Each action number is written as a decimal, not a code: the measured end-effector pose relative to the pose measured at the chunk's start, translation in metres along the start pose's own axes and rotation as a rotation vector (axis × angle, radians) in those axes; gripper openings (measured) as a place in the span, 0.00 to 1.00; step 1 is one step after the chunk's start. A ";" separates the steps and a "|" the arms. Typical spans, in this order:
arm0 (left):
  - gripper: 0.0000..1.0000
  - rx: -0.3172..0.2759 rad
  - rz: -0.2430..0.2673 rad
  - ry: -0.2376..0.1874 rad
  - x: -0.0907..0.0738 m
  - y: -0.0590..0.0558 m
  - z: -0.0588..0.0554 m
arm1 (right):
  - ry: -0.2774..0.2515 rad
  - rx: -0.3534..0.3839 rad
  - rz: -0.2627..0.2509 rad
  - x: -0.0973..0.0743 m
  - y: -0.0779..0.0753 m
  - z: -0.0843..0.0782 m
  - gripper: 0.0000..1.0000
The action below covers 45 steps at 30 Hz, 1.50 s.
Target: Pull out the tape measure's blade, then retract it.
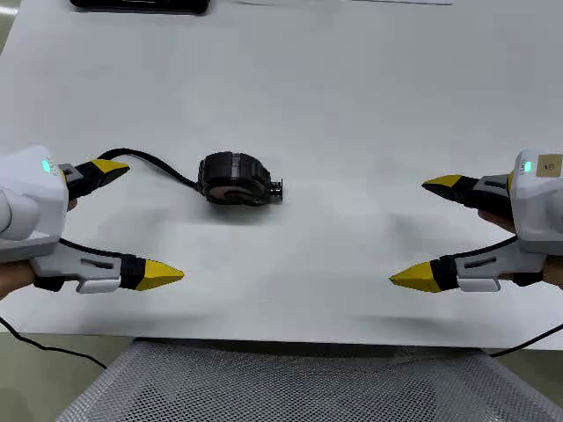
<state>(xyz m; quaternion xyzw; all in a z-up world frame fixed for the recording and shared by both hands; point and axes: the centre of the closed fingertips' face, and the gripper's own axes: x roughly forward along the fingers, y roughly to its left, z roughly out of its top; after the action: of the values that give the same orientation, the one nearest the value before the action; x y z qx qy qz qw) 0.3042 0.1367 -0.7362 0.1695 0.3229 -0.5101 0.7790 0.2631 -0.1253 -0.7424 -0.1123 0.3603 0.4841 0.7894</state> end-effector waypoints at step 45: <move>0.76 0.013 -0.061 -0.005 0.023 0.009 0.019 | -0.018 -0.058 0.017 0.017 -0.013 0.017 0.84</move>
<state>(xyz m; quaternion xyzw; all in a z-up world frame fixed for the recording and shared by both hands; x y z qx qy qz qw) 0.3244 0.1137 -0.7386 0.1634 0.3224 -0.5361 0.7628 0.2861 -0.1112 -0.7440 -0.1278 0.3399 0.5022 0.7848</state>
